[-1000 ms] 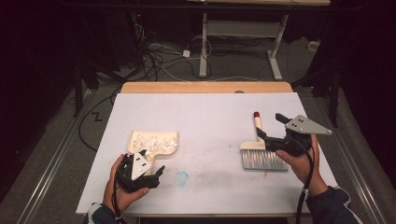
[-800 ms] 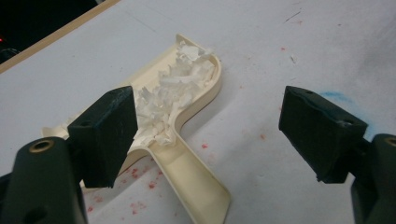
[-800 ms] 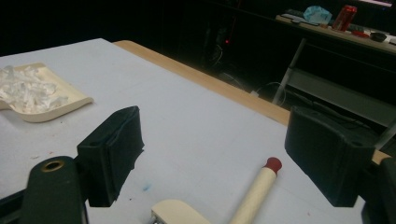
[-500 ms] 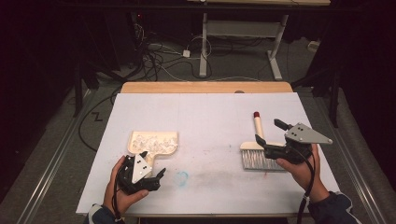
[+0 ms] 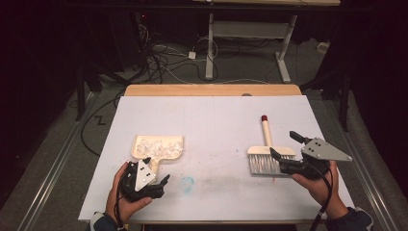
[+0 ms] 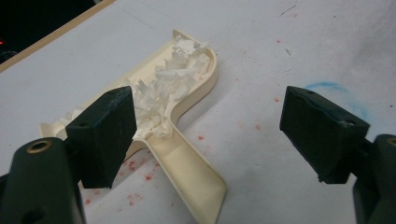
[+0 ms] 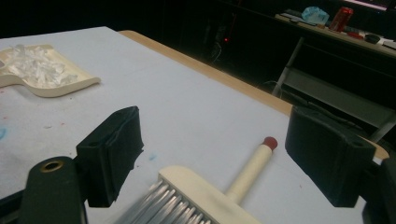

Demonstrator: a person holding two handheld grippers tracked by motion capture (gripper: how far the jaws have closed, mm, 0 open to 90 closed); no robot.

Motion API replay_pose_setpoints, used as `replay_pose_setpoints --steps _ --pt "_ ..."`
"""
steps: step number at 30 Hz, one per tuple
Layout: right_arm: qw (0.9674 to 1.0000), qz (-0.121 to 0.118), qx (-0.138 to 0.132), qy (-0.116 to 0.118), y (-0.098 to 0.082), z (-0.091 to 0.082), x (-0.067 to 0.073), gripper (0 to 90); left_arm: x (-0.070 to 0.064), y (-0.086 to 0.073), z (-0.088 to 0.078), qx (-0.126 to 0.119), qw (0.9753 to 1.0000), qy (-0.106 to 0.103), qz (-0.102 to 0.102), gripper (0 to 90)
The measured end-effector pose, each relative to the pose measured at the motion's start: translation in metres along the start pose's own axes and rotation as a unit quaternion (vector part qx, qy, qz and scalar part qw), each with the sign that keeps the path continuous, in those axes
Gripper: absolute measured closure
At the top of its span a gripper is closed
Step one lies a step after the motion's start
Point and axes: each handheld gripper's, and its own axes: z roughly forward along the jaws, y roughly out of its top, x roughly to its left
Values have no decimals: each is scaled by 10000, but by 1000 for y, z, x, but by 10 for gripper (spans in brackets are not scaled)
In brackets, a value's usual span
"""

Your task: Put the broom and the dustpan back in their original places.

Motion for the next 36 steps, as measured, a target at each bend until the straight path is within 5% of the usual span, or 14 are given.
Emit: replay_pose_setpoints --steps 20,36 --pt "9994 -194 194 -226 -33 -17 -2 192 -1 0 3 75 10000 -1 40 174" --pt "9983 109 578 -3 -79 -24 -5 164 -4 -3 6 121 9999 49 102 167"
